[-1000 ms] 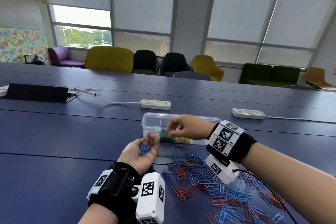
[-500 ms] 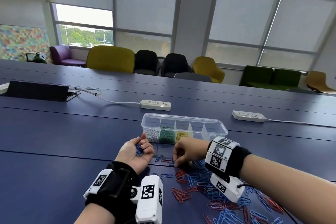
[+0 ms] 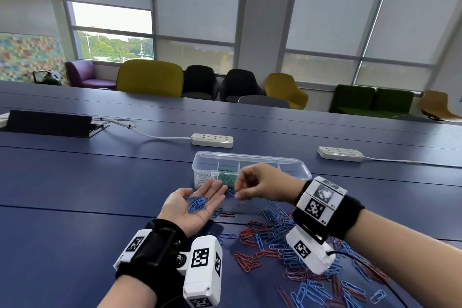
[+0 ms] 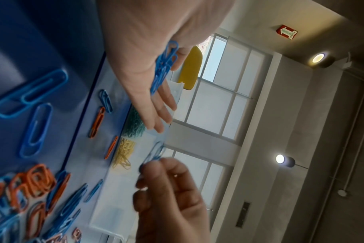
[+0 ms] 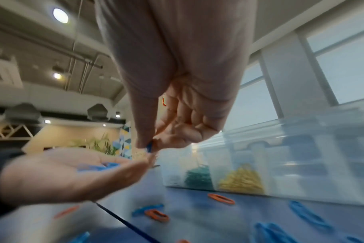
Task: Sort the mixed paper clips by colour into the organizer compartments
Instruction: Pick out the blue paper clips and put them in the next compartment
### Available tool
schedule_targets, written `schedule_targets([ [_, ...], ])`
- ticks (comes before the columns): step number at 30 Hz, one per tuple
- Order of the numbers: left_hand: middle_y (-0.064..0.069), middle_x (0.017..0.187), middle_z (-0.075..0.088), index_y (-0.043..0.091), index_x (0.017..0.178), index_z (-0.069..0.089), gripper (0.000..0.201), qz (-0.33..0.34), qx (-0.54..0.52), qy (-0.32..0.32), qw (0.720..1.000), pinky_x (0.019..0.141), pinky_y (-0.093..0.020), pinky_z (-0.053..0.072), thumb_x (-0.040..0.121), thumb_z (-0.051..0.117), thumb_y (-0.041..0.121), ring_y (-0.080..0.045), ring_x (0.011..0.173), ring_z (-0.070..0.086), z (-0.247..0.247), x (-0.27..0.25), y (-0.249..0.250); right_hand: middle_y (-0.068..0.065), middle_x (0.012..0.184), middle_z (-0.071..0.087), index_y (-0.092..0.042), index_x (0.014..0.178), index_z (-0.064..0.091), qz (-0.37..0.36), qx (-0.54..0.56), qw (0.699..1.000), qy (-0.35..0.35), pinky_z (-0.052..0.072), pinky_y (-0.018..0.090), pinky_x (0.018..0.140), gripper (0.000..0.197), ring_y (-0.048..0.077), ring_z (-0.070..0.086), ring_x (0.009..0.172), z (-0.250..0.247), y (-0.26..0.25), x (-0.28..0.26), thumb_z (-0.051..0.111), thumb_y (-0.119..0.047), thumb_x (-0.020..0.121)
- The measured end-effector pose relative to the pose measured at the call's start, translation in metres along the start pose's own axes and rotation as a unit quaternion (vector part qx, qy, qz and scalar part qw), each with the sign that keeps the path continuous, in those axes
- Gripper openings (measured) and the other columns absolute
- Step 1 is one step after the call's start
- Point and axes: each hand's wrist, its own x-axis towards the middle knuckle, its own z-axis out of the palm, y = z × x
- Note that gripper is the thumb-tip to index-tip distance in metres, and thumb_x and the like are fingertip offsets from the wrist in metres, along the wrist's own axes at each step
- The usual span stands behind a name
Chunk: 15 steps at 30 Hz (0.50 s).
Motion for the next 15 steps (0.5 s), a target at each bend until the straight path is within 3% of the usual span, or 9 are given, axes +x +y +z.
schedule_targets([
  [1,-0.034,0.091,0.064,-0.011,0.093,0.058,0.048,-0.005,0.001,-0.004,1.0,0.066,-0.055,0.052,0.099,0.021,0.02,-0.044,0.08,0.062,0.001,-0.001,-0.002,-0.003,0.065,0.06,-0.02,0.077,0.061,-0.022,0.024,0.999,0.013,0.044,0.019,0.062,0.017,0.007,0.053,0.059,0.003,-0.006,0.002,0.074,-0.009,0.078],
  [3,-0.034,0.083,0.065,-0.012,0.091,0.057,0.048,-0.02,0.006,-0.004,1.0,0.052,-0.053,0.052,0.1,0.021,0.019,-0.044,0.067,0.066,0.002,-0.001,-0.004,0.0,0.068,0.067,-0.015,0.08,0.067,-0.049,0.024,0.998,0.031,0.048,0.021,0.062,0.012,0.004,0.057,0.061,0.015,-0.017,0.008,0.075,-0.009,0.076],
  [6,-0.033,0.08,0.065,-0.015,0.094,0.054,0.047,-0.033,-0.002,-0.005,0.999,0.046,-0.053,0.051,0.1,0.022,0.018,-0.044,0.063,0.066,0.001,-0.001,-0.001,0.008,0.08,0.071,-0.009,0.089,0.069,-0.055,-0.017,0.995,0.087,0.052,0.026,0.071,0.014,0.01,0.061,0.069,0.029,-0.026,0.016,0.074,-0.016,0.078],
  [8,-0.033,0.083,0.065,-0.015,0.094,0.056,0.047,-0.029,-0.037,-0.013,0.999,0.059,-0.054,0.053,0.1,0.022,0.018,-0.045,0.073,0.065,0.0,0.0,0.004,-0.001,0.074,0.064,-0.009,0.09,0.066,-0.06,-0.03,0.985,0.159,0.047,0.019,0.066,0.013,0.006,0.055,0.063,0.029,-0.024,0.019,0.068,-0.021,0.084],
  [9,-0.033,0.086,0.065,-0.014,0.095,0.057,0.048,-0.029,-0.055,-0.015,0.998,0.074,-0.054,0.051,0.1,0.022,0.018,-0.045,0.082,0.063,0.0,0.0,0.007,-0.005,0.07,0.059,-0.011,0.089,0.062,-0.057,-0.03,0.978,0.199,0.043,0.015,0.062,0.013,0.003,0.051,0.06,0.027,-0.022,0.02,0.064,-0.023,0.088],
  [11,-0.033,0.092,0.063,-0.014,0.095,0.058,0.048,-0.023,-0.076,-0.013,0.997,0.088,-0.051,0.043,0.1,0.022,0.017,-0.043,0.091,0.057,0.0,0.0,0.011,-0.009,0.064,0.05,-0.013,0.086,0.054,-0.033,-0.028,0.969,0.243,0.036,0.012,0.056,0.014,0.002,0.045,0.056,0.024,-0.015,0.023,0.058,-0.025,0.091],
  [13,-0.031,0.093,0.062,-0.013,0.094,0.057,0.047,-0.01,-0.09,-0.009,0.996,0.093,-0.05,0.04,0.1,0.022,0.017,-0.042,0.09,0.056,-0.001,0.0,0.015,-0.007,0.069,0.053,-0.013,0.09,0.056,0.002,-0.082,0.978,0.19,0.035,0.014,0.057,0.012,0.007,0.048,0.062,0.021,-0.008,0.027,0.058,-0.024,0.091],
  [15,-0.026,0.082,0.064,-0.009,0.089,0.057,0.046,0.008,-0.108,0.009,0.994,0.09,-0.044,0.048,0.101,0.022,0.017,-0.036,0.085,0.058,-0.004,0.003,0.021,0.0,0.084,0.06,-0.009,0.099,0.063,0.021,-0.146,0.987,0.055,0.039,0.018,0.067,0.018,0.011,0.053,0.076,0.023,-0.006,0.032,0.064,-0.022,0.087],
])
